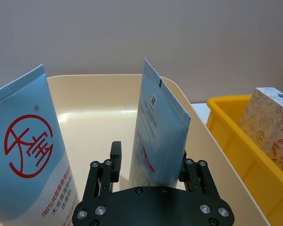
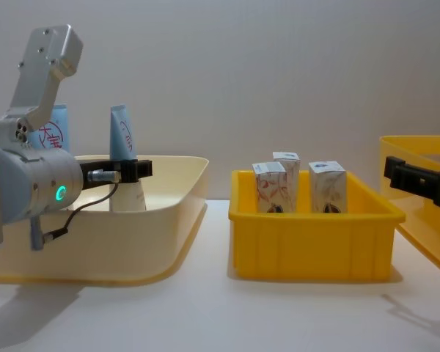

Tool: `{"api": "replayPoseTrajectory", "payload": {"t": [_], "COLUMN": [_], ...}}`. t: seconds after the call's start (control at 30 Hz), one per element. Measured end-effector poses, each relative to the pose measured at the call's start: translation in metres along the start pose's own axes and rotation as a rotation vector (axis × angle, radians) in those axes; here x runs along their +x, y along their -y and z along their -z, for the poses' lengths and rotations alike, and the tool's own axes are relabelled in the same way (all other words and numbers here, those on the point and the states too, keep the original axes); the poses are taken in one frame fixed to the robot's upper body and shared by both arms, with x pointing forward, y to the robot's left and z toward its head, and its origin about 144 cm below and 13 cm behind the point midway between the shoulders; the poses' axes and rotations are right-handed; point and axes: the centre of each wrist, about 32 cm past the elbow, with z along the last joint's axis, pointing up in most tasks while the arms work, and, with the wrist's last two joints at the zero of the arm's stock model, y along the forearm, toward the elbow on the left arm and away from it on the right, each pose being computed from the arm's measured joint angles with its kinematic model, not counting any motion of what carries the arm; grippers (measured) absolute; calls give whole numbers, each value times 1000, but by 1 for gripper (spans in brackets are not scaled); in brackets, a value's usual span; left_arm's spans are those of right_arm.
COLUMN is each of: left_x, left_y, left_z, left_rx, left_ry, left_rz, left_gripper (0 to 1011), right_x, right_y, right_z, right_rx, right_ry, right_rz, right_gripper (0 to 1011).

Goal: Bimanual collaborative sorting of washing and personal care products

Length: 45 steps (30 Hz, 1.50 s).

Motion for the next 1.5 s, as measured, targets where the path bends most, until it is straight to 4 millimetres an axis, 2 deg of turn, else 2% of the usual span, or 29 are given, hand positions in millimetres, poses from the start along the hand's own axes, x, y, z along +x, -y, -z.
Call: {"api": "replayPoseTrajectory", "payload": {"t": [0.3,0.4,0.8,1.03,1.5], "left_x": [0,0,0,4,21], "left_y": [0,0,0,-2,-13], "left_z": [0,0,0,-2,-28], "left_rx": [1,1,-2,-29,-149], "left_ry": [0,0,-2,-15,-42], "left_rz": [0,0,9,53,235], "left_gripper": [422,383,303,296,296], "right_x": [0,0,0,0,0], "right_y": [0,0,0,0,0], "right_z": [0,0,0,0,0], "right_rx": [0,0,0,0,0], "right_ry": [0,0,0,0,0], "right_rz": [0,0,0,0,0], "right_gripper": [1001,1001,1001,1001,1001]}}
